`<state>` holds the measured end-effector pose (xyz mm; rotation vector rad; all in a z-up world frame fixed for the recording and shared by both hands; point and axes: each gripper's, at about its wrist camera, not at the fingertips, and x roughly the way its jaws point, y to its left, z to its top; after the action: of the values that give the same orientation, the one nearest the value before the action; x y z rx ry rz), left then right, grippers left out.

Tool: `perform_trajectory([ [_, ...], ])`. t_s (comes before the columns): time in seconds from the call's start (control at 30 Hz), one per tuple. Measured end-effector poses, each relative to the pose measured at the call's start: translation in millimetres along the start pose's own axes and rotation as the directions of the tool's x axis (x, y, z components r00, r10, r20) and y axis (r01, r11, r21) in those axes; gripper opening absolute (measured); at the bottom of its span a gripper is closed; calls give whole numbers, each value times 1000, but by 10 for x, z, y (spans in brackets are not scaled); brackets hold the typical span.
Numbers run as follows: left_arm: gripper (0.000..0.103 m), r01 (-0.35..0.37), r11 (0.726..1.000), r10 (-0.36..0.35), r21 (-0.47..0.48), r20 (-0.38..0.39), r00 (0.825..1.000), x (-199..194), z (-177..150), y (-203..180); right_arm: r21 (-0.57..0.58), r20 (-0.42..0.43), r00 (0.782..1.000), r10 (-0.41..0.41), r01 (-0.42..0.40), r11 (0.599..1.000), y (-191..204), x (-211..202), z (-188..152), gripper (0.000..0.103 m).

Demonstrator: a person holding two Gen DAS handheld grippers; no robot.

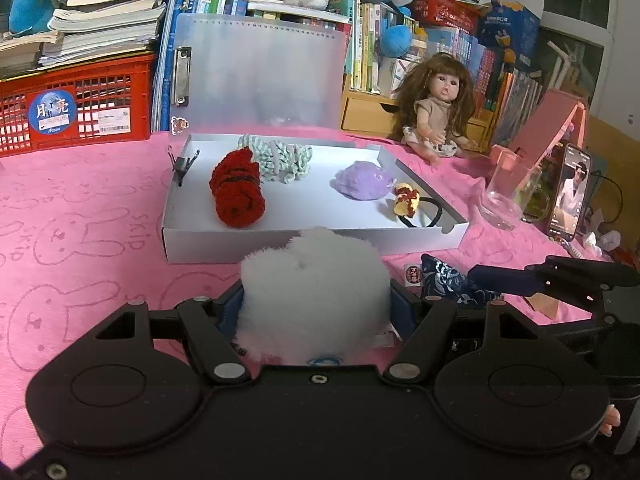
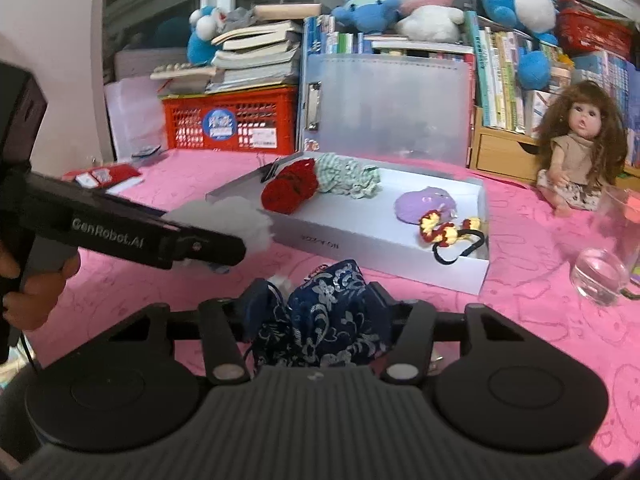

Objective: Organize objects
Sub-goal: 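Lift the white plush with the left gripper while the right lifts the blue floral cloth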

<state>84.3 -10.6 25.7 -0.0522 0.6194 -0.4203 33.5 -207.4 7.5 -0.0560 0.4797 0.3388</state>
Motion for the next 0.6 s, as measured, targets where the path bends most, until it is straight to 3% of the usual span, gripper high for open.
perform_trajectory([
  [0.13,69,-4,1000,4,-5,4,1000,-8,7,12,10,-7,1000,1,-1,1000,-15,16,7,57],
  [0.23,69,-6,1000,6,-8,0,1000,-4,4,20,7,-11,1000,-2,2,1000,-16,38,-9,76],
  [0.37,69,-8,1000,8,-10,-4,1000,3,-9,32,20,-27,1000,-6,7,1000,-35,90,-54,87],
  [0.6,69,-14,1000,13,-17,-12,1000,27,-32,41,-13,-64,998,-14,13,1000,16,192,-115,90],
])
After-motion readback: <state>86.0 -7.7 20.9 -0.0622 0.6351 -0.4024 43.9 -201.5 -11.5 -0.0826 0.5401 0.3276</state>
